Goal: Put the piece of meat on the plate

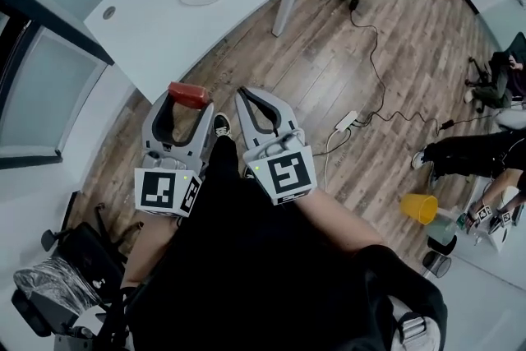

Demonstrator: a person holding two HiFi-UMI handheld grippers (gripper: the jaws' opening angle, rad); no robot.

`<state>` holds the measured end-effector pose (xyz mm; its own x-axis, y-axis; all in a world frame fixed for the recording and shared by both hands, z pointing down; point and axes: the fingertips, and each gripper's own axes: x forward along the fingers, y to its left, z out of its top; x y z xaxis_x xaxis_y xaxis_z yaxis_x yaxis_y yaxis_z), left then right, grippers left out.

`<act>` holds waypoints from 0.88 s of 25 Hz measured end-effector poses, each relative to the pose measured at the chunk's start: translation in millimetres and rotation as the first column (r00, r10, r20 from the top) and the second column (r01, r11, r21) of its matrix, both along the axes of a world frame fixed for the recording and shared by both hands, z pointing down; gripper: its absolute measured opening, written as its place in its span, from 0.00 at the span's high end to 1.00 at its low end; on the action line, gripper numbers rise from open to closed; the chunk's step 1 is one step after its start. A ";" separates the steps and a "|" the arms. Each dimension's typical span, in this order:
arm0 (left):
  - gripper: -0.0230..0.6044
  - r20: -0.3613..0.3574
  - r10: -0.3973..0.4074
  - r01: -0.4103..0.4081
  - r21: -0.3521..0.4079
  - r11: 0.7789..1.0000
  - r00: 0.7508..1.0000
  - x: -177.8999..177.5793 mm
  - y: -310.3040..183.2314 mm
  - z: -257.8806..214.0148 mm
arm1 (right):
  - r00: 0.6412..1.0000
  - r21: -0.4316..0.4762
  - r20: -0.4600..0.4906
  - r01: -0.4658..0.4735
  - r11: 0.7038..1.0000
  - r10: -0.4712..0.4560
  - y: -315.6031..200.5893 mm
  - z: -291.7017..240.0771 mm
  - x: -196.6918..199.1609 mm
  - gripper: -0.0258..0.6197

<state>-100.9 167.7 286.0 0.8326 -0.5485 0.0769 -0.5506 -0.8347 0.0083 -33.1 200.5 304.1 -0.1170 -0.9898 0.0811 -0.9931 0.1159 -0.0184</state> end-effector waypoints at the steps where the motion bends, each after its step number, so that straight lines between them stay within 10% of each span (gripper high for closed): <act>1: 0.51 -0.001 0.005 -0.005 -0.008 1.000 1.000 3.4 -7.1 3.0 | 1.000 -0.011 0.003 -0.002 1.000 0.002 -5.8 3.5 2.7 0.95; 22: 0.51 0.019 0.081 -0.079 -0.086 0.993 0.997 82.4 -217.3 26.8 | 0.997 -0.101 -0.023 -0.072 0.992 0.070 -218.0 9.1 81.7 0.96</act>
<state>-18.5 -49.6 312.8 0.8710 -0.4710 0.1399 -0.4831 -0.8728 0.0696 48.6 -17.5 313.2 -0.0439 -0.9821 0.1830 -0.9990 0.0433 -0.0072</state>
